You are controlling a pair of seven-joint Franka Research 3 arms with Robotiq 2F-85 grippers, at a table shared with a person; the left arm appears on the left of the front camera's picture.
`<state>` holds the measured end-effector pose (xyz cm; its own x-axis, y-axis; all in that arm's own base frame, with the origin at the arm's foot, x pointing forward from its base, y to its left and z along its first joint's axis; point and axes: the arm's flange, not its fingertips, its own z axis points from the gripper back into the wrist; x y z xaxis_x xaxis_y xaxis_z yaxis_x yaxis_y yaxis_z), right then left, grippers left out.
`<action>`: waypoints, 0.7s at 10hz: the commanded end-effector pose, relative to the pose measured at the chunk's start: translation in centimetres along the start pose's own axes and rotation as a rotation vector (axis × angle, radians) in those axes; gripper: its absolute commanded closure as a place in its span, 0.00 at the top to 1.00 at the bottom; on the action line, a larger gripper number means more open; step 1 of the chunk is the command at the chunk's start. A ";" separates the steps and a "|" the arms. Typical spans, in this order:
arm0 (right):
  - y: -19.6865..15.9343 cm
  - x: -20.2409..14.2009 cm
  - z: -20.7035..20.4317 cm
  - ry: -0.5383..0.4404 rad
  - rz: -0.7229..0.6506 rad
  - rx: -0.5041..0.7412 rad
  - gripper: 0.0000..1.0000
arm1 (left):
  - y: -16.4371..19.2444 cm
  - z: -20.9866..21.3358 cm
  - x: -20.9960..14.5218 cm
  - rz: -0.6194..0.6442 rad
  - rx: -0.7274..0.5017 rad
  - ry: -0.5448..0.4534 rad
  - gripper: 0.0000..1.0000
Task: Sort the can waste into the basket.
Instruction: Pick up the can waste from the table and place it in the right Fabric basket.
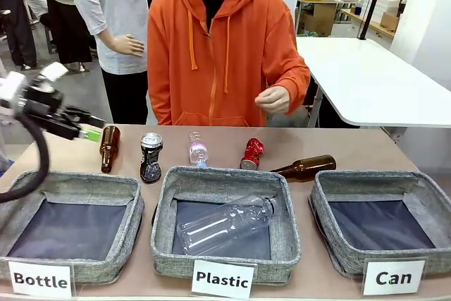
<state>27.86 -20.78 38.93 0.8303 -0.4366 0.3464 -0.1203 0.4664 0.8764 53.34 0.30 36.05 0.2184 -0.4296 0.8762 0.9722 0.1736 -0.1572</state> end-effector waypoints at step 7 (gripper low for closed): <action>-0.1 0.3 -0.1 -0.021 0.027 0.021 1.00 | 1.3 -10.2 -1.2 -0.115 0.035 0.180 1.00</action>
<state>27.86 -20.78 38.88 0.8310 -0.4358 0.3456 -0.1203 0.4658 0.8767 54.94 -7.64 30.44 0.1414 -0.5979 0.7890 0.9873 0.1436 -0.0681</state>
